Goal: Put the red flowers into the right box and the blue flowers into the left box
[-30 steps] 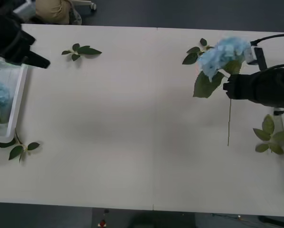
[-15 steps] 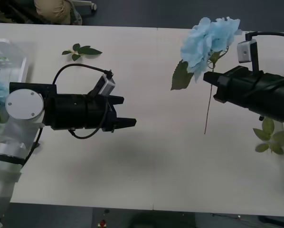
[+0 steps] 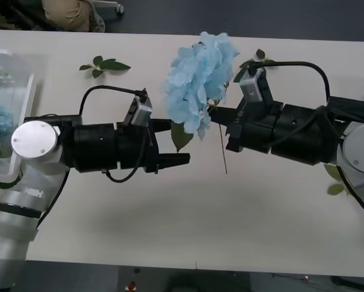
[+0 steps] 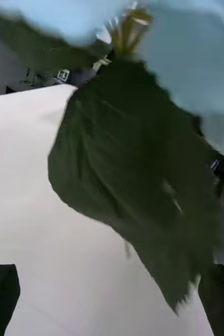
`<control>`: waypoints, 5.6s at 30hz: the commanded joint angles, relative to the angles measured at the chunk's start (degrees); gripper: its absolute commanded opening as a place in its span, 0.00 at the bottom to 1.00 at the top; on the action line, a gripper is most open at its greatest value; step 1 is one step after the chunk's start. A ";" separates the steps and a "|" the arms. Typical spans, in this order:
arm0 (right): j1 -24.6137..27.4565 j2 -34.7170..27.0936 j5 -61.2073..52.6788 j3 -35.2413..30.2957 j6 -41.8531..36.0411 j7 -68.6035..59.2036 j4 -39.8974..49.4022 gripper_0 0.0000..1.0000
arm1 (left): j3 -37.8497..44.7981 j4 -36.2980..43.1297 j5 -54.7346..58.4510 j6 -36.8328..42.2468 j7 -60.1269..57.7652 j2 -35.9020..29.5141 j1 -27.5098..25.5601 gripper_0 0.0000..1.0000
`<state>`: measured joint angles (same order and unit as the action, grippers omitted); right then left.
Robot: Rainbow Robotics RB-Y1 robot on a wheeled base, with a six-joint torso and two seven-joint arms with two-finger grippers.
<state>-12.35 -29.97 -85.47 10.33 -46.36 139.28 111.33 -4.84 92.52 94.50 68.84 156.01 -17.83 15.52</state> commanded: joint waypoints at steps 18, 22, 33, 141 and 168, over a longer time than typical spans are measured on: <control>-0.57 1.32 -2.51 0.31 0.56 2.84 2.05 0.00 | 4.05 1.79 10.17 2.79 -1.01 -7.57 -7.88 1.00; -0.75 1.50 -2.51 0.92 0.65 3.45 2.05 0.00 | -0.87 -1.55 10.44 -2.92 -1.01 -5.37 -6.12 1.00; -1.45 3.87 -2.42 2.94 0.65 5.65 2.05 0.00 | -10.10 -10.87 10.96 -14.26 -1.01 1.74 2.67 1.00; -7.25 5.71 2.15 -5.06 -38.28 15.72 -13.07 0.98 | -23.64 -50.33 -30.96 -23.32 -45.97 -53.71 17.61 0.00; -5.50 8.26 4.52 -5.14 -37.14 15.72 -13.07 0.98 | -7.64 -25.28 1.47 1.21 -30.06 -69.36 13.48 1.00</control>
<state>-18.19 -21.78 -81.35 5.60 -83.47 154.97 97.17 -25.32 65.68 93.60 64.40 122.74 -84.83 31.59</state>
